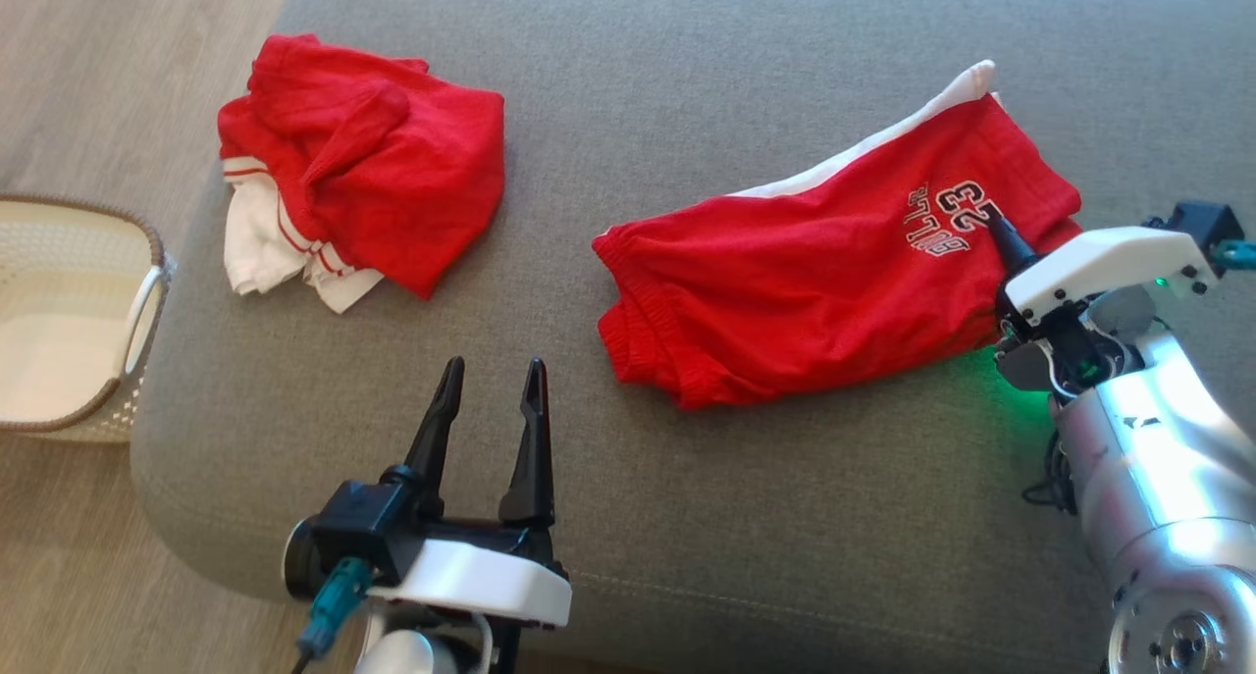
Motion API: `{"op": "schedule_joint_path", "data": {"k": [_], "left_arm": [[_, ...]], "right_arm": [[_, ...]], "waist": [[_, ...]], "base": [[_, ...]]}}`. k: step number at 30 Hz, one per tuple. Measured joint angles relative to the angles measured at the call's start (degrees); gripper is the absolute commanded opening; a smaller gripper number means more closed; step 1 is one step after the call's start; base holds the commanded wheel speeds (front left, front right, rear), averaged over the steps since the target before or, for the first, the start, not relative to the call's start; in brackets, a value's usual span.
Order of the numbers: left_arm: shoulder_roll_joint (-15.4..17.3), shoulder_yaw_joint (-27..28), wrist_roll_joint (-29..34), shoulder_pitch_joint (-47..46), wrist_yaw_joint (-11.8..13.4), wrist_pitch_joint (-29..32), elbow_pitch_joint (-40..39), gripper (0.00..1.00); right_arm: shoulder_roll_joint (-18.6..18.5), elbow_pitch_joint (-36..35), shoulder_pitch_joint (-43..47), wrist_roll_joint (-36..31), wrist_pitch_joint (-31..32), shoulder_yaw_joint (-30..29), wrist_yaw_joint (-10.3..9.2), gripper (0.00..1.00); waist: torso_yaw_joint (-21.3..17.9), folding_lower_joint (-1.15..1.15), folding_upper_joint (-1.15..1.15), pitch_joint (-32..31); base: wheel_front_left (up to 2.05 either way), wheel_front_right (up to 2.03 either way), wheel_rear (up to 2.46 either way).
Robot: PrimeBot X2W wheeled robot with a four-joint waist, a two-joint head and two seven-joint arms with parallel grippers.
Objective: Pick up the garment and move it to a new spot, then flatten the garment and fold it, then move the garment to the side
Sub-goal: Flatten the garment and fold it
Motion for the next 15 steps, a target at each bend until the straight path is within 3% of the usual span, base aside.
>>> {"op": "schedule_joint_path", "data": {"k": [5, 15], "left_arm": [[0.0, 0.71, -0.33, 0.01, -0.38, 0.0, 0.56, 1.0], [0.0, 1.78, -0.89, 1.28, -1.35, 0.0, 1.87, 1.0]], "right_arm": [[-0.16, 1.11, 1.09, 0.19, -4.12, -1.64, 0.0, 0.0], [-2.6, 3.39, 6.5, 0.09, -16.26, -10.98, 0.0, 0.0]], "waist": [[-0.86, 0.0, 0.0, -1.45], [-3.14, -0.01, 0.0, -5.92]], "base": [[0.0, 0.0, 0.0], [0.0, 0.0, 0.0]]}}
